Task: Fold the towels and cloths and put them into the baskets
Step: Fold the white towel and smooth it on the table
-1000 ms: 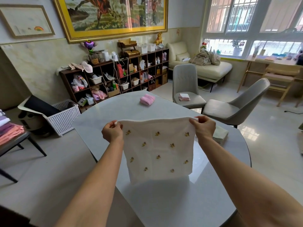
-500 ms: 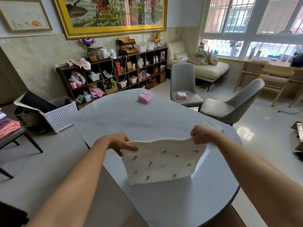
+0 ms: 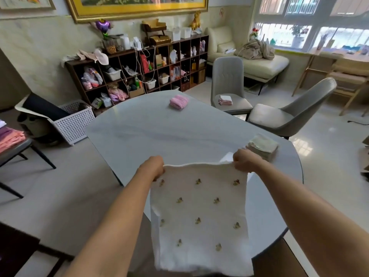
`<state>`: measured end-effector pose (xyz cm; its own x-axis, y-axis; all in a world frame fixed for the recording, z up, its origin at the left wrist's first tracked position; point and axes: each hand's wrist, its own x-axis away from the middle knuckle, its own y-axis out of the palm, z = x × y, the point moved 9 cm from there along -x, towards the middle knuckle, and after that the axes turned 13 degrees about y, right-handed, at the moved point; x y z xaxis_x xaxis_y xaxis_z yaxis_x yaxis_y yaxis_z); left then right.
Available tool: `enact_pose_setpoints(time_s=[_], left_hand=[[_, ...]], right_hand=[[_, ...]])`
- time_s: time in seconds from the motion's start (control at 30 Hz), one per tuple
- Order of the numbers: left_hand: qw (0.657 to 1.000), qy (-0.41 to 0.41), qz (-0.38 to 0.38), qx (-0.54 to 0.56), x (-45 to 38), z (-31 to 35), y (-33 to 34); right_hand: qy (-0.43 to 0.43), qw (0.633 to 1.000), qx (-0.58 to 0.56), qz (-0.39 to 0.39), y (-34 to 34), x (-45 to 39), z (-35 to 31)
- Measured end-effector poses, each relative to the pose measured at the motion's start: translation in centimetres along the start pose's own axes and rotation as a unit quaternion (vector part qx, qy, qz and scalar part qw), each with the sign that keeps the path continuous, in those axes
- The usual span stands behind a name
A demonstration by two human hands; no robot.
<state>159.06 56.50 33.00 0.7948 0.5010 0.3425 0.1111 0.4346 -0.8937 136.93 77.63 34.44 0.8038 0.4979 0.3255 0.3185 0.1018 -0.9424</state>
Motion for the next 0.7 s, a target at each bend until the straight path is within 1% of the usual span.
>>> enact_pose_setpoints(time_s=[0.07, 0.1, 0.13, 0.2, 0.23, 0.27, 0.37, 0.47, 0.5, 0.6, 0.7], left_hand=[[0.999, -0.038, 0.028, 0.027, -1.1, -0.8, 2.1], [0.996, -0.049, 0.042, 0.058, -2.0, -1.2, 3.2], [0.989, -0.064, 0.063, 0.115, -2.6, -1.6, 4.1], [0.963, -0.09, 0.122, 0.223, -3.5, -2.5, 5.3], [0.957, -0.098, 0.139, 0.234, -4.0, -2.9, 5.8], [0.955, -0.105, 0.15, 0.232, -4.6, -3.3, 6.4], [0.965, -0.094, 0.174, 0.174, -6.6, -4.1, 7.7], [0.984, -0.054, 0.156, 0.07, -9.4, -4.0, 8.2], [0.986, -0.049, 0.15, 0.056, -10.3, -3.9, 8.0], [0.987, -0.036, 0.147, 0.047, -13.7, -3.9, 7.3], [0.983, -0.019, 0.162, 0.089, -15.8, -3.7, 7.2]], right_hand=[[0.015, 0.999, -0.011, 0.046, 1.9, -1.4, 0.6], [0.029, 0.997, -0.036, 0.054, 3.0, -2.3, 1.0], [0.043, 0.995, -0.065, 0.06, 3.9, -2.9, 1.3], [0.067, 0.988, -0.112, 0.081, 5.5, -4.0, 1.8], [0.077, 0.985, -0.127, 0.091, 6.0, -4.6, 2.0], [0.082, 0.982, -0.138, 0.097, 6.7, -5.3, 2.1], [0.081, 0.978, -0.162, 0.106, 8.9, -7.5, 1.9], [0.073, 0.973, -0.186, 0.117, 10.0, -9.8, 1.2], [0.069, 0.972, -0.188, 0.121, 10.4, -10.4, 0.9], [0.055, 0.969, -0.199, 0.133, 11.4, -12.4, 0.1], [0.035, 0.967, -0.227, 0.114, 12.3, -13.5, -0.7]])
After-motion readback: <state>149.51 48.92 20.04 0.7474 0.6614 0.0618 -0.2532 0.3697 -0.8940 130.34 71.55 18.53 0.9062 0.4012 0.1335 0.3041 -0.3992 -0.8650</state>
